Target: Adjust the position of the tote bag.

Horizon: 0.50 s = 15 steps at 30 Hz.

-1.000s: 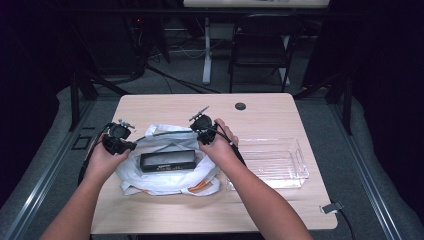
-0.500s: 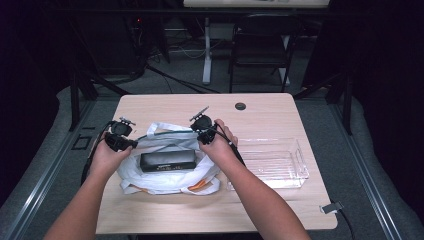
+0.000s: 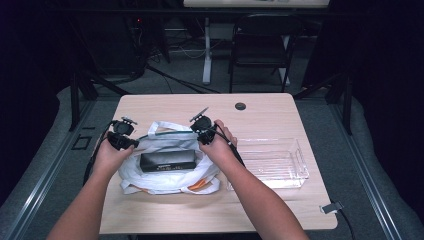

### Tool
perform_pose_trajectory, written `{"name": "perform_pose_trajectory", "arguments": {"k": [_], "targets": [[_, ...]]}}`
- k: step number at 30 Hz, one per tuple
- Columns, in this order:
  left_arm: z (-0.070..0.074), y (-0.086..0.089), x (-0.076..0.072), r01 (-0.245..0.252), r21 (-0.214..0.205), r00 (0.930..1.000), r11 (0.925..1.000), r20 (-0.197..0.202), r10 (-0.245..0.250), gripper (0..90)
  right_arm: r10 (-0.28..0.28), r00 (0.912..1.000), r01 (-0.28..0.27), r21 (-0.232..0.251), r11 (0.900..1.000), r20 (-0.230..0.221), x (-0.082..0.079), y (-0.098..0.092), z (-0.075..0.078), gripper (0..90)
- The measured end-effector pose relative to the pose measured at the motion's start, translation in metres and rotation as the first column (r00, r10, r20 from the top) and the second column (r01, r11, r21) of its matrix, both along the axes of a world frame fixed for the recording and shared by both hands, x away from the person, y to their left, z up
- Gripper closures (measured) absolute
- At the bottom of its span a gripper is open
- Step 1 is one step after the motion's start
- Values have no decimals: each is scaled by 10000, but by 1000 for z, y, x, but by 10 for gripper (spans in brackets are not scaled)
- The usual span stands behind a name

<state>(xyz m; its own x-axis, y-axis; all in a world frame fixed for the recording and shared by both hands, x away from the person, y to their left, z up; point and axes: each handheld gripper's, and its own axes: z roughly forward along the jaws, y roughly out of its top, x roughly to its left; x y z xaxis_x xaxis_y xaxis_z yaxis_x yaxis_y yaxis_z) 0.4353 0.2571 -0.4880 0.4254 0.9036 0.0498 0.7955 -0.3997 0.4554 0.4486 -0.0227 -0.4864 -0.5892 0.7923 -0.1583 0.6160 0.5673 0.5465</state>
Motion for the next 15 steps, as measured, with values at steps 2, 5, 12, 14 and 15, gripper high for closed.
{"name": "perform_pose_trajectory", "arguments": {"k": [2,5,12,14,15], "targets": [[-1,0,1,-31,-10,10000,10000,3,31,883,13,10000,-13,-11,10000,23,1,0,-1,819],[-3,0,3,-162,-49,9999,9999,-33,162,882,-71,10000,70,147,9999,69,1,1,-3,818],[-7,0,6,-338,-171,9994,9993,-15,338,882,-67,10000,67,73,10000,6,4,0,-5,818],[-9,-1,7,-361,-109,9993,9993,8,361,882,-79,10000,79,15,10000,-5,4,0,-6,818],[-9,-1,8,-339,-93,9994,9994,-54,338,882,-84,10000,84,22,10000,-4,5,1,-6,818]]}}
